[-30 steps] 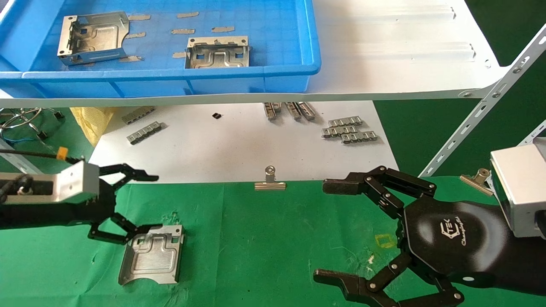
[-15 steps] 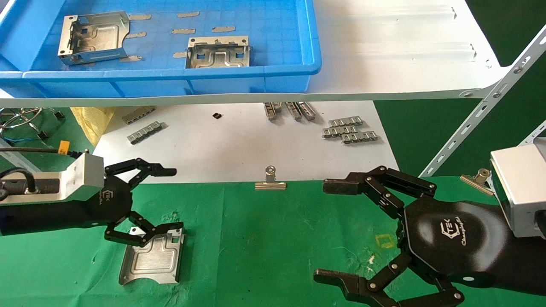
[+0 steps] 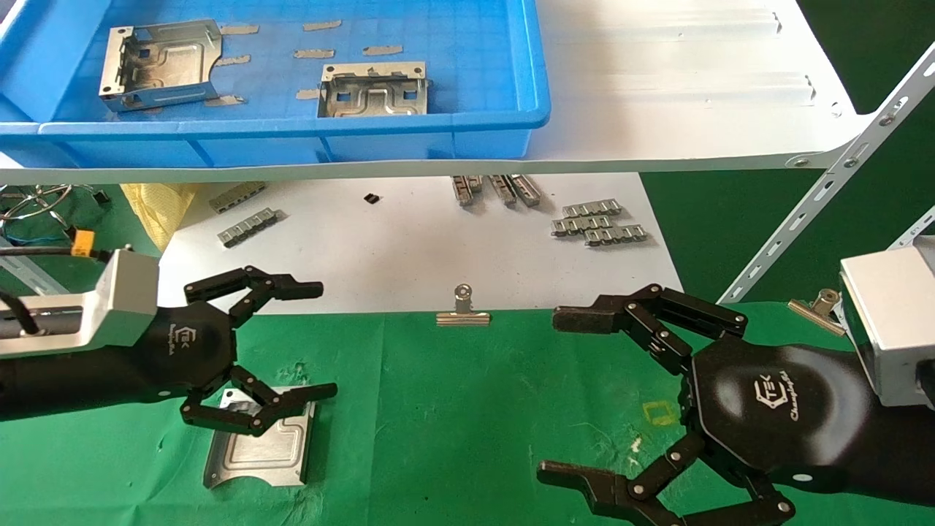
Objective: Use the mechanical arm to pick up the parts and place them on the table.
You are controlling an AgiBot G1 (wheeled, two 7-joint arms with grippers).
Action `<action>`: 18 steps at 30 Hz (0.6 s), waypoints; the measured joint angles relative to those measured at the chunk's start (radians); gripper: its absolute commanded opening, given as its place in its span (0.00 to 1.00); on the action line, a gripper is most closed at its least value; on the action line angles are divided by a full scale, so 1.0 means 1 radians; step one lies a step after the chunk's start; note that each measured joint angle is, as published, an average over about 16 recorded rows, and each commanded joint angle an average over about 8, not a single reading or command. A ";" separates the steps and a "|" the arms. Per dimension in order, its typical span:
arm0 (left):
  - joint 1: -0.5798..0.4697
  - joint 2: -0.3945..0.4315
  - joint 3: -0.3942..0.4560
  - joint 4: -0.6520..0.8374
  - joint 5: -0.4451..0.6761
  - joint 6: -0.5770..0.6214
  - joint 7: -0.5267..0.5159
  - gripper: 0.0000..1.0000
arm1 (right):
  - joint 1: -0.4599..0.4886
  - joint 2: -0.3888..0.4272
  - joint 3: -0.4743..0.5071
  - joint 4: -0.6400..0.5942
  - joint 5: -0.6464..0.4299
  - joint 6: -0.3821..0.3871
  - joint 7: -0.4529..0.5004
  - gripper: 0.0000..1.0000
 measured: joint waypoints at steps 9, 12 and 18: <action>0.098 -0.037 -0.095 -0.176 -0.054 -0.016 -0.131 1.00 | 0.000 0.000 0.000 0.000 0.000 0.000 0.000 1.00; 0.131 -0.049 -0.127 -0.234 -0.072 -0.021 -0.174 1.00 | 0.000 0.000 0.000 0.000 0.000 0.000 0.000 1.00; 0.196 -0.073 -0.190 -0.352 -0.108 -0.031 -0.262 1.00 | 0.000 0.000 0.000 0.000 0.000 0.000 0.000 1.00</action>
